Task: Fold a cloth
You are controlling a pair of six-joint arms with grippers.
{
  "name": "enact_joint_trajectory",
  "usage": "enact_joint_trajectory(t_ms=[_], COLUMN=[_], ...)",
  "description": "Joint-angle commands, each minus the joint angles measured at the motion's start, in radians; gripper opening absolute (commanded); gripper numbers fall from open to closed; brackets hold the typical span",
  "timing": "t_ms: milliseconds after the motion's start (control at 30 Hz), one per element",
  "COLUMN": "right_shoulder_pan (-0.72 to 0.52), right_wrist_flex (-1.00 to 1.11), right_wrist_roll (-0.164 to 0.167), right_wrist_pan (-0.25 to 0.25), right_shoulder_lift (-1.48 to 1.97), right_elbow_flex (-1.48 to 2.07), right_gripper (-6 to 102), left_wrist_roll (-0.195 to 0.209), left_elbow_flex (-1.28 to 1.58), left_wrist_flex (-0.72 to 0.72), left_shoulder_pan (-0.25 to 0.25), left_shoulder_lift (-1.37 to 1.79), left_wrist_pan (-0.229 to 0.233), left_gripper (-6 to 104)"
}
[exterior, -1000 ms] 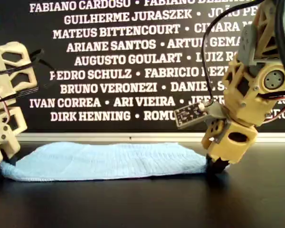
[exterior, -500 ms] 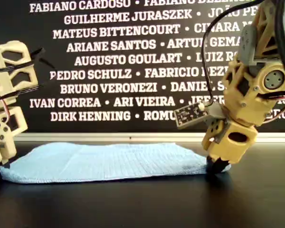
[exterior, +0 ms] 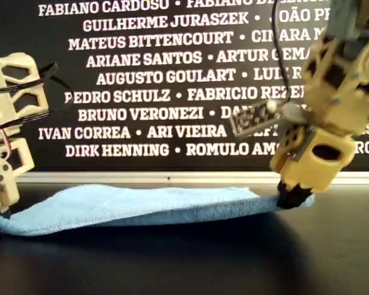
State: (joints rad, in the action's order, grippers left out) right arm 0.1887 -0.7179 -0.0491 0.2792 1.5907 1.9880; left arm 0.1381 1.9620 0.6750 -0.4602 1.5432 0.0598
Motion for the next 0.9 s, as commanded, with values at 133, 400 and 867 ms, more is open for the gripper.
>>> enact_joint_trajectory(t_ms=[133, 400, 867], right_shoulder_pan=[-0.008, -0.006, -0.006], right_wrist_flex=[0.040, 0.040, 0.040], right_wrist_roll=[-0.002, -0.002, -0.002], right_wrist_pan=[0.011, 0.011, 0.011], right_shoulder_lift=[0.186, 0.192, 0.189], right_elbow_flex=[0.098, 0.167, 0.207], right_gripper=[-2, -2, -2], left_wrist_roll=[-0.034, -0.069, -0.071], left_elbow_flex=[0.037, 0.057, 0.086], left_wrist_flex=[0.061, 0.086, 0.072], left_shoulder_pan=[-0.025, -0.025, -0.015], left_shoulder_lift=[0.201, 0.215, 0.204], left_wrist_pan=[-0.011, -0.012, -0.008], left_gripper=[0, 0, 0])
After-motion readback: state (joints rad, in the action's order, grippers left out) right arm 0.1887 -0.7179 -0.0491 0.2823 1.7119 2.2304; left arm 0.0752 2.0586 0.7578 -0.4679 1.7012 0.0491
